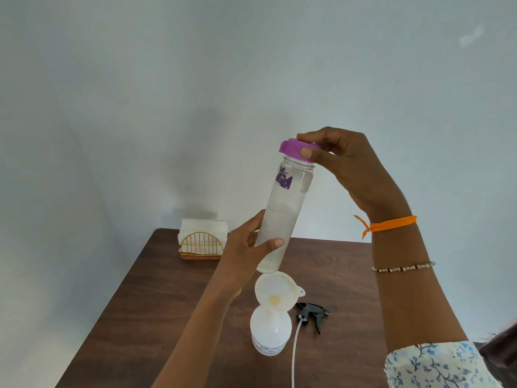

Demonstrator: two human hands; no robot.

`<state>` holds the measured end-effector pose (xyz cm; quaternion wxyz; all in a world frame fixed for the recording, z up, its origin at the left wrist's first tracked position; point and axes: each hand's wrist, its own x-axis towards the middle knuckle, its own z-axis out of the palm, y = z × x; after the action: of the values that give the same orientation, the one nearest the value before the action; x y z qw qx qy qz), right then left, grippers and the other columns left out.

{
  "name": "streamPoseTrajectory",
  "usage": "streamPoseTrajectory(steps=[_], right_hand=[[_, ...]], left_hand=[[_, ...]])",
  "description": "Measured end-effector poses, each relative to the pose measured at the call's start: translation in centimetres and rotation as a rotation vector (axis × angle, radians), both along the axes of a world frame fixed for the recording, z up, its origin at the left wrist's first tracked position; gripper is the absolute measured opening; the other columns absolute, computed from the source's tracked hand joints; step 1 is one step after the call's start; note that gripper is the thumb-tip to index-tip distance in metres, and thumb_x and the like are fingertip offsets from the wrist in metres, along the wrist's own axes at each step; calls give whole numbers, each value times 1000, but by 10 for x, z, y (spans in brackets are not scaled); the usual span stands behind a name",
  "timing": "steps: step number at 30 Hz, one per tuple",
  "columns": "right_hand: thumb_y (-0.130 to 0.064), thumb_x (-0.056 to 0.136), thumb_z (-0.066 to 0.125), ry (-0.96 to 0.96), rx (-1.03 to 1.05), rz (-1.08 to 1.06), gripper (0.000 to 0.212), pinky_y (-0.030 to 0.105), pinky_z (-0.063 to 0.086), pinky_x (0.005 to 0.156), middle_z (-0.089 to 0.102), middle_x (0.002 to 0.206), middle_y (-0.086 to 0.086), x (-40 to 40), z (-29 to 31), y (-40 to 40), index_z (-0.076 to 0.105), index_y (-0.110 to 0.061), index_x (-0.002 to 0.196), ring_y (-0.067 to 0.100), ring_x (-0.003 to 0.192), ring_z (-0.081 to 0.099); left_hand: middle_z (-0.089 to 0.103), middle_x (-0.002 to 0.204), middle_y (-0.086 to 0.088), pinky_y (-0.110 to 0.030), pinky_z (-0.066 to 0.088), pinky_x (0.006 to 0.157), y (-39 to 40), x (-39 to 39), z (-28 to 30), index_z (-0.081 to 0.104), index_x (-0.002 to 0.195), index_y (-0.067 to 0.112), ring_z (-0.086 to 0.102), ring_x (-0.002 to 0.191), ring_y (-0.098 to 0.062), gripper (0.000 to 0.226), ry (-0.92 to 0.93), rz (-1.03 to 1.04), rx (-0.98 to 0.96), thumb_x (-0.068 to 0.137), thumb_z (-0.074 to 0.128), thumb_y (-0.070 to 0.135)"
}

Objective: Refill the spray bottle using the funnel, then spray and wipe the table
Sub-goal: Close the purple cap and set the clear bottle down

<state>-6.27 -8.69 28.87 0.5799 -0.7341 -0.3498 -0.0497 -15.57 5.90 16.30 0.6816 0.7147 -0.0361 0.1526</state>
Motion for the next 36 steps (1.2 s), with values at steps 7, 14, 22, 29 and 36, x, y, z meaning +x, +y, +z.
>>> streamPoseTrajectory(steps=[7,14,22,29,36], right_hand=[[-44,73,71,7,14,-260,32,21,46,77,58,106,-1,-12,-9,10,58,-19,88,9,91,57],[0,93,44,72,6,162,33,28,40,103,64,116,-3,-3,-11,-10,63,-23,107,13,116,55],[-29,76,68,219,101,1,46,27,45,90,58,115,2,-4,-12,-3,50,-20,119,14,102,57],[-26,73,72,184,85,-58,52,24,47,82,59,101,0,-5,-7,-7,49,-17,119,13,91,59],[-25,92,53,277,259,-77,22,27,49,90,65,87,2,-16,-8,-1,52,-12,109,9,83,63]], left_hand=[[59,110,25,-17,53,76,-7,3,-8,45,107,57,59,103,-6,48,-3,46,76,82,67,22],[59,104,31,-9,49,69,-8,1,-9,46,107,54,60,94,7,48,28,41,44,82,67,19],[58,107,30,-12,51,74,-14,4,-9,43,109,57,60,97,6,48,29,41,72,83,66,24],[57,108,30,-12,51,74,-14,6,-15,43,110,55,59,99,4,48,48,56,66,83,66,22],[56,108,30,-10,50,71,-12,9,-15,42,124,44,58,97,5,51,61,96,43,83,66,26]])
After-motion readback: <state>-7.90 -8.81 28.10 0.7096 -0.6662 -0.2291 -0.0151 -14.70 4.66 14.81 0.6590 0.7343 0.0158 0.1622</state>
